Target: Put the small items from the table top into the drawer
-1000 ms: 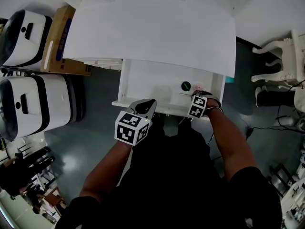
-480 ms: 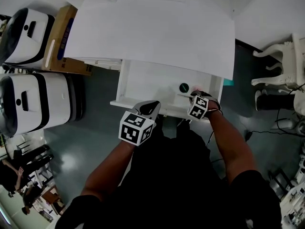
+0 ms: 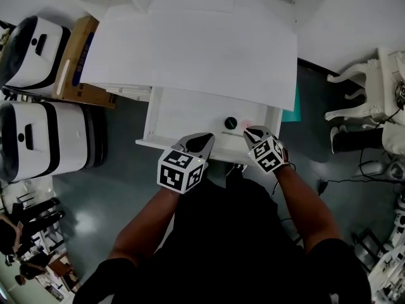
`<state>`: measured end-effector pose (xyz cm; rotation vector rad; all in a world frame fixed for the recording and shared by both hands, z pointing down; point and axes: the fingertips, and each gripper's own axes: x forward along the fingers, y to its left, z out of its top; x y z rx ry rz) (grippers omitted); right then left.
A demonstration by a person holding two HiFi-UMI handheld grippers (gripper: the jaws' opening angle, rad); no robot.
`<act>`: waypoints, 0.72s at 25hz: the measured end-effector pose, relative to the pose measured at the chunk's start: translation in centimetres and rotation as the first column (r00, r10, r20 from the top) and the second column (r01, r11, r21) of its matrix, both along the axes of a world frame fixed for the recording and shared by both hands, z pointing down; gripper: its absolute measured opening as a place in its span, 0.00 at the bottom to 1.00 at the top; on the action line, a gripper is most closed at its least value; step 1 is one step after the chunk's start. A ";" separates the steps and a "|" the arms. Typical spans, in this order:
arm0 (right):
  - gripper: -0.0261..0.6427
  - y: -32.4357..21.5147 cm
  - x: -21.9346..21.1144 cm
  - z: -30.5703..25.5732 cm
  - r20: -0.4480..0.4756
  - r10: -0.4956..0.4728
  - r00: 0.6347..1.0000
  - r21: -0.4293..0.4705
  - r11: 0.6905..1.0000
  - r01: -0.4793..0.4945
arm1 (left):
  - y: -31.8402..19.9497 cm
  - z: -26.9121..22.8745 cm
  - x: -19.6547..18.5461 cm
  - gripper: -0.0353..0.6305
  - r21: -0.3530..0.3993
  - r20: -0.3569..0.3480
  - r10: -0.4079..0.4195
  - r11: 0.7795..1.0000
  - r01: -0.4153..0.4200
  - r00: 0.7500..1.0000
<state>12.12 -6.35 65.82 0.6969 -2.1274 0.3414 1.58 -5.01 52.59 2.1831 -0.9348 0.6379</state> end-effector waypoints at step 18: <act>0.08 2.9 3.7 -16.3 0.483 0.197 0.853 -0.004 0.975 -0.223 | 1.9 -5.6 5.3 0.06 0.147 -0.045 -0.102 0.983 0.108 0.994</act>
